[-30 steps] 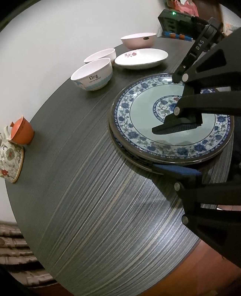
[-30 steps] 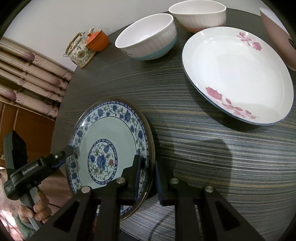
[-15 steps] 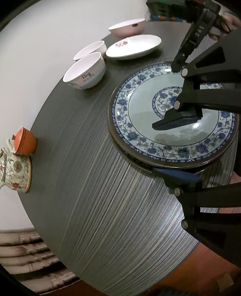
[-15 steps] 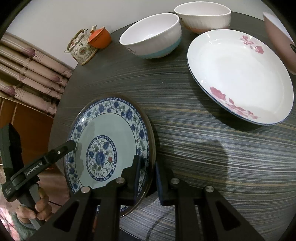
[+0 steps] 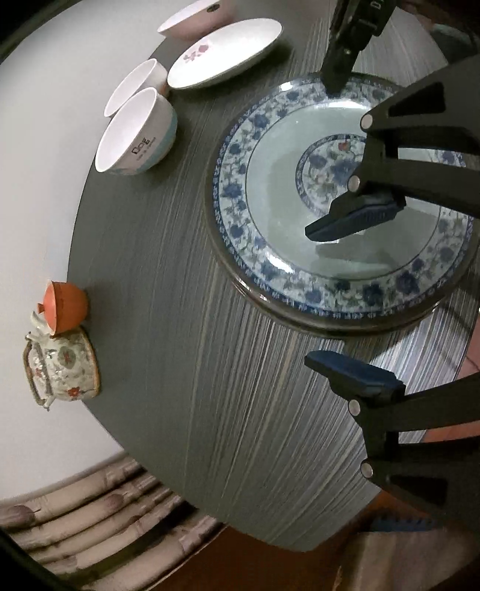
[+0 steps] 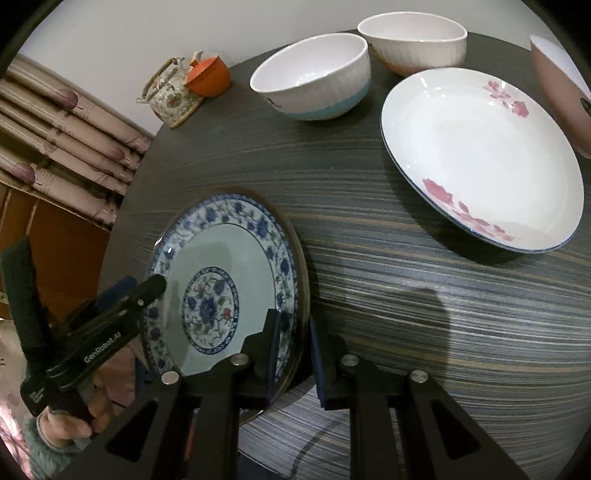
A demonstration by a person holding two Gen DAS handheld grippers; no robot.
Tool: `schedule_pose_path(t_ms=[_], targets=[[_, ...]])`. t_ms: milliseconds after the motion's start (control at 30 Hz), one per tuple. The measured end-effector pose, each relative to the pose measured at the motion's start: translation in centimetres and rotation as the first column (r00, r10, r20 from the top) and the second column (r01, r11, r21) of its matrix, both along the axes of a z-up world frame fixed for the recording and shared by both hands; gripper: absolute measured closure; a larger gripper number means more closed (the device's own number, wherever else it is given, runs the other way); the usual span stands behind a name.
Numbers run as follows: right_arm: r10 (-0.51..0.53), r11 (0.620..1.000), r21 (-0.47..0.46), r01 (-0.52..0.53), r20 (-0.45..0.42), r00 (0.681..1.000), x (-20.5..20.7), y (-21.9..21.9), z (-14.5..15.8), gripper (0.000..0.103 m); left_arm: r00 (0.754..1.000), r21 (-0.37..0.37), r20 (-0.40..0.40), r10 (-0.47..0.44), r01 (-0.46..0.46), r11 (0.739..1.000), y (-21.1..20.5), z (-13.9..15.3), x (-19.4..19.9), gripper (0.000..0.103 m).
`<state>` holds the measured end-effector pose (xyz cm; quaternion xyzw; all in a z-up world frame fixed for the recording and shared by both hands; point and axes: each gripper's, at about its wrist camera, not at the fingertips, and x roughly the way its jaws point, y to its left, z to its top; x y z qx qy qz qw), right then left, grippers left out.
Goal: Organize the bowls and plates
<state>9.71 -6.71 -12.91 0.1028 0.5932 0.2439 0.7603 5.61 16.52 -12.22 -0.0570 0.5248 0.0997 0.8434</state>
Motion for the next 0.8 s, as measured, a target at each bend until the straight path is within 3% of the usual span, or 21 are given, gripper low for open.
schedule_pose_path(t_ms=[333,533,800], targets=[[-0.041,0.999,0.017,0.04,0.089,0.995,-0.7,-4.9,1.9,0.085,0.995,-0.022,0.078,0.057,-0.056,0.998,1.3,1.7,-0.2,0.044],[-0.135,0.991,0.018,0.134,0.135,0.982,-0.5,-10.7,2.7,0.085,0.985,0.031,0.149,0.085,-0.091,0.995,1.0,3.4,-0.8,0.044],[-0.267,0.963,0.019,0.267,0.151,0.952,1.0,-16.8,2.2,0.085,0.981,0.033,0.193,0.033,-0.04,0.999,-2.4,5.3,-0.3,0.044]])
